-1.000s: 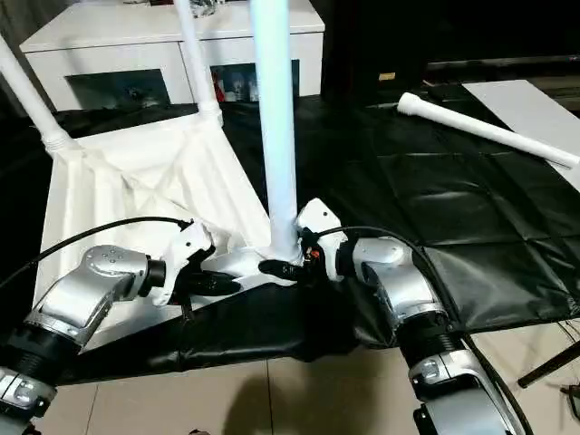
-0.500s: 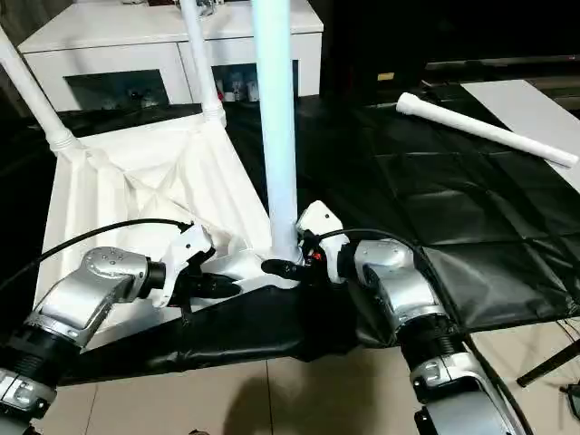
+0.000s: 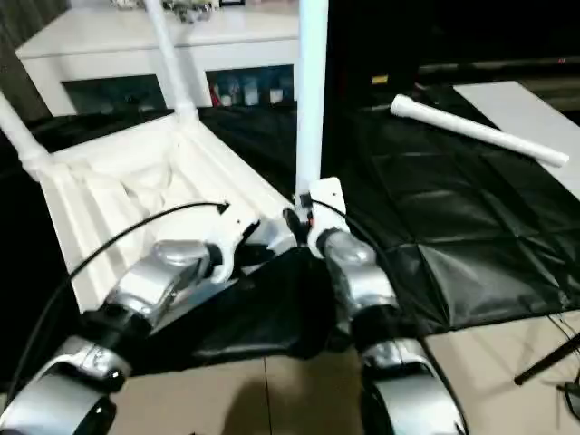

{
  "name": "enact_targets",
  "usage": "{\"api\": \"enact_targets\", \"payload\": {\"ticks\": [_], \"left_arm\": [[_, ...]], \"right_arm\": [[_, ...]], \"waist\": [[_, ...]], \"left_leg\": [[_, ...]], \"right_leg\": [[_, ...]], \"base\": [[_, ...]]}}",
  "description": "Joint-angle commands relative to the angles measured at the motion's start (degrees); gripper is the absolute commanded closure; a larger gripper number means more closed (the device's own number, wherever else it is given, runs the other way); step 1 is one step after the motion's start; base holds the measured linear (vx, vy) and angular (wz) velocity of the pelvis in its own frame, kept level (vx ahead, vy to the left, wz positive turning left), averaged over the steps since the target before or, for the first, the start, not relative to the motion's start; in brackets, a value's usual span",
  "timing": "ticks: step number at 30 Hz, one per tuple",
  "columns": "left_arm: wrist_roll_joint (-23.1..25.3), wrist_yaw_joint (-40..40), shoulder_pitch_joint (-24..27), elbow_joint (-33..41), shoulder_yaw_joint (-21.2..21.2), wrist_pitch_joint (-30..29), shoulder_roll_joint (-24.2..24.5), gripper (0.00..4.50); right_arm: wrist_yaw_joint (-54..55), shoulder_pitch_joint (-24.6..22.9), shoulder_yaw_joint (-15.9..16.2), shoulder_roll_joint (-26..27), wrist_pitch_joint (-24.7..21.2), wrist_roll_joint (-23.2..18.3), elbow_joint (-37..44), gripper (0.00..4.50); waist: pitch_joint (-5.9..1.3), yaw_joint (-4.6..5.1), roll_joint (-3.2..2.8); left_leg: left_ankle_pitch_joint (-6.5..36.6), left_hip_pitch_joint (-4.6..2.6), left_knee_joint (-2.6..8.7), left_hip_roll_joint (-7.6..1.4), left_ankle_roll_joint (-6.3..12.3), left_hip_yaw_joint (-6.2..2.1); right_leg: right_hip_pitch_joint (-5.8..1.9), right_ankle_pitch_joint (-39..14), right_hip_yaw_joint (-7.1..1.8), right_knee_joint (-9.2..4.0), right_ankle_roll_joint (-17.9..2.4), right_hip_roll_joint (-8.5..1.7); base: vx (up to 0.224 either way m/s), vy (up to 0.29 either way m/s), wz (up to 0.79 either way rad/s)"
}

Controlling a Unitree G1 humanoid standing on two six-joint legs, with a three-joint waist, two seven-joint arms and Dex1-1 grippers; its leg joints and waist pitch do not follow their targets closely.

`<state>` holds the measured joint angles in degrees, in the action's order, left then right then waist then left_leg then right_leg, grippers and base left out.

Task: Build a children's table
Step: Rotate leg to tighten

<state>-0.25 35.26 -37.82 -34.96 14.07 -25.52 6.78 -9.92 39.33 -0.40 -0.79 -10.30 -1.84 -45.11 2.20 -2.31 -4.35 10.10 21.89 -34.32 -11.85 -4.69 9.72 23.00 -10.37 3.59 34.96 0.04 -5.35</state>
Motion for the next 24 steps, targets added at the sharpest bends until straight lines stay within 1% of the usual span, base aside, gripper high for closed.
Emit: {"api": "enact_targets", "payload": {"ticks": [1, 2, 3, 4, 5, 6, 7, 9, 10, 11, 12, 14, 15, 16, 17, 18, 19, 20, 21, 22, 24], "left_arm": [[1.46, -6.31, -1.55, -2.07, -2.83, 1.37, 0.57, 4.5], [1.22, -5.87, -1.43, -1.84, -2.9, 1.37, 0.69, 4.5], [0.99, -5.05, -1.17, -1.33, -2.83, 1.44, 0.99, 4.5], [0.69, -4.37, -0.91, -0.93, -2.82, 1.68, 1.36, 4.5], [0.65, -4.3, -0.85, -0.84, -2.83, 1.71, 1.44, 4.5], [0.62, -4.25, -0.81, -0.76, -2.84, 1.73, 1.51, 4.5], [0.36, -3.12, -0.44, -0.09, -2.72, 2.35, 1.97, 4.5], [-0.04, -0.9, 0.14, 0.83, -2.35, 3.77, 2.81, 4.5], [-0.28, 1.43, 0.91, 1.91, -2.01, 4.43, 3.81, 4.5], [-0.37, 2.25, 1.29, 2.46, -1.9, 4.28, 4.25, 4.5], [-0.37, 2.25, 1.29, 2.46, -1.9, 4.28, 4.25, 4.5], [-0.9, 4.86, 2.17, 3.44, -1.49, 4.82, 5.21, 4.5], [-1.46, 7.01, 2.79, 4.15, -1.16, 4.87, 6.03, 4.5], [-2.14, 10.78, 3.69, 5.18, -0.21, 5.4, 7.45, 4.5], [-2.33, 12.59, 4.2, 5.79, 0.35, 5.61, 8.35, 4.5], [-2.33, 12.59, 4.2, 5.79, 0.35, 5.61, 8.35, 4.5], [-3.05, 17.19, 5.41, 7.13, 1.36, 8.04, 10.35, 4.5], [-3.51, 19.15, 5.95, 7.7, 1.6, 9.37, 11.09, 4.5], [-4.0, 21.23, 6.5, 8.44, 1.88, 10.06, 11.87, 4.5], [-4.53, 23.77, 7.14, 9.46, 2.31, 10.53, 12.86, 4.5], [-4.94, 25.86, 7.7, 10.47, 2.7, 10.02, 13.91, 4.5]], "right_arm": [[-4.63, -1.75, 2.4, 3.48, -0.66, -1.0, -2.01, 1.27], [-5.72, -2.02, 2.11, 3.78, -1.24, -1.66, -1.27, 1.27], [-6.37, -2.26, 2.27, 3.77, -1.34, -1.66, -0.63, 1.13], [-6.71, -2.31, 2.64, 3.7, -1.04, -1.22, -0.31, 1.06], [-6.77, -2.31, 2.79, 3.63, -0.88, -1.06, -0.28, 0.96], [-6.82, -2.31, 2.91, 3.58, -0.75, -0.94, -0.26, 0.96], [-7.82, -2.47, 3.57, 2.87, -0.06, -0.48, 0.11, 0.75], [-10.16, -2.66, 4.51, 1.66, 1.13, -0.19, 0.5, 0.75], [-13.59, -3.07, 4.96, 0.31, 1.62, -0.75, 1.41, 0.75], [-15.01, -3.34, 4.99, -0.22, 1.54, -1.17, 2.02, 0.75], [-15.01, -3.34, 4.99, -0.22, 1.54, -1.17, 2.02, 0.75], [-18.56, -4.26, 5.73, -1.56, 1.9, -1.43, 3.79, 0.75], [-21.64, -5.2, 6.57, -2.81, 2.3, -1.35, 5.58, 0.75], [-25.67, -6.43, 7.76, -4.62, 2.68, -1.28, 7.84, 0.75], [-27.95, -7.11, 8.6, -5.76, 3.19, -1.15, 8.96, 0.75], [-27.95, -7.11, 8.6, -5.76, 3.19, -1.15, 8.96, 0.75], [-32.85, -8.29, 10.22, -8.08, 3.18, -1.38, 10.92, 0.75], [-34.93, -8.74, 10.81, -8.96, 3.14, -1.59, 11.66, 0.75], [-36.53, -9.07, 11.21, -9.64, 3.03, -1.68, 12.25, 0.75], [-38.06, -9.38, 11.58, -10.29, 3.19, -1.74, 12.84, 0.75], [-39.38, -9.6, 11.89, -10.89, 3.44, -1.78, 13.35, 0.75]], "waist": [[-3.44, 0.18, 0.5], [-3.44, 0.18, 0.66], [-3.38, 0.15, 0.73], [-3.38, 0.2, 0.78], [-3.4, 0.23, 0.7], [-3.34, 0.6, 0.71], [-3.33, 0.71, 0.71], [-3.33, 0.85, 0.74], [-3.44, 0.97, 0.61], [-3.37, 1.0, 0.64], [-3.46, 1.02, 0.62], [-3.54, 1.1, 0.4], [-3.58, 1.04, 0.37], [-3.85, 0.93, 0.43], [-3.87, 0.93, 0.36], [-3.94, 1.03, 0.38], [-3.91, 1.02, 0.25], [-3.79, 0.94, 0.38], [-3.73, 0.93, 0.33], [-3.62, 0.93, 0.11], [-3.47, 0.63, 0.08]], "left_leg": [[15.83, -0.72, 4.48, -0.27, 1.12, 0.04], [15.77, -0.72, 4.5, -0.29, 1.21, 0.03], [15.8, -0.69, 4.54, -0.27, 1.44, 0.04], [15.94, -0.49, 4.58, -0.25, 1.62, -0.03], [15.88, -0.48, 4.62, -0.24, 1.62, -0.07], [15.51, -0.1, 4.75, -0.26, 1.55, -0.23], [15.53, -0.07, 4.79, -0.26, 1.52, -0.23], [16.09, -0.18, 4.71, -0.22, 1.52, -0.2], [15.8, -0.23, 4.58, -0.25, 1.84, -0.17], [15.71, -0.18, 4.61, -0.28, 2.03, -0.16], [15.03, -0.29, 4.49, -0.36, 2.41, -0.08], [14.11, -0.25, 4.42, -0.38, 2.92, -0.06], [13.1, -0.26, 4.38, -0.44, 3.18, -0.06], [11.43, -0.3, 4.09, -0.46, 3.88, -0.02], [10.72, -0.23, 4.06, -0.51, 4.18, -0.01], [10.01, -0.23, 3.95, -0.47, 4.79, 0.08], [9.97, -0.36, 3.91, -0.45, 5.33, 0.1], [10.67, -0.25, 3.96, -0.5, 5.57, 0.09], [11.33, -0.23, 4.01, -0.51, 5.53, 0.11], [12.72, -0.57, 4.13, -0.71, 5.13, 0.21], [14.73, -0.75, 4.38, -0.89, 4.05, 0.2]], "right_leg": [[-2.54, -13.57, -1.55, -4.78, -11.18, -2.14], [-2.57, -13.57, -1.54, -4.77, -11.16, -2.13], [-2.57, -13.79, -1.53, -4.77, -11.18, -2.1], [-2.71, -14.33, -1.49, -4.74, -10.9, -2.18], [-2.73, -14.46, -1.46, -4.72, -10.85, -2.2], [-2.95, -14.28, -1.38, -4.61, -10.69, -2.19], [-2.95, -14.63, -1.33, -4.7, -10.54, -2.19], [-2.83, -15.69, -1.34, -4.86, -10.52, -2.24], [-2.81, -14.65, -1.43, -4.78, -11.03, -2.27], [-2.86, -14.27, -1.41, -4.79, -11.16, -2.23], [-2.79, -12.94, -1.49, -4.68, -11.62, -2.23], [-2.85, -11.05, -1.46, -4.51, -12.53, -2.21], [-2.96, -9.14, -1.41, -4.33, -13.01, -2.09], [-3.13, -5.81, -1.47, -3.99, -13.74, -2.09], [-3.16, -4.21, -1.48, -3.76, -14.23, -2.12], [-3.15, -2.29, -1.42, -3.58, -15.04, -2.03], [-3.12, -1.59, -1.4, -3.57, -15.49, -1.97], [-3.25, -2.17, -1.33, -3.6, -15.7, -1.99], [-3.21, -3.04, -1.34, -3.63, -15.73, -2.03], [-2.85, -5.09, -1.42, -3.85, -15.68, -2.03], [-2.69, -8.1, -1.51, -3.98, -15.34, -2.06]], "base": [[0.0, 0.0, 0.0], [0.0, 0.0, 0.0], [0.0, 0.0, 0.0], [0.0, 0.0, 0.0], [0.0, 0.0, 0.0], [0.0, 0.0, 0.0], [0.0, 0.0, 0.0], [0.0, 0.0, 0.0], [0.0, 0.0, 0.0], [0.0, 0.0, 0.0], [0.0, 0.0, 0.0], [0.0, 0.0, 0.0], [0.0, 0.0, 0.0], [0.0, 0.0, 0.0], [0.0, 0.0, 0.0], [0.0, 0.0, 0.0], [0.0, 0.0, 0.0], [0.0, 0.0, 0.0], [0.0, 0.0, 0.0], [0.0, 0.0, 0.0], [0.0, 0.0, 0.0]]}}
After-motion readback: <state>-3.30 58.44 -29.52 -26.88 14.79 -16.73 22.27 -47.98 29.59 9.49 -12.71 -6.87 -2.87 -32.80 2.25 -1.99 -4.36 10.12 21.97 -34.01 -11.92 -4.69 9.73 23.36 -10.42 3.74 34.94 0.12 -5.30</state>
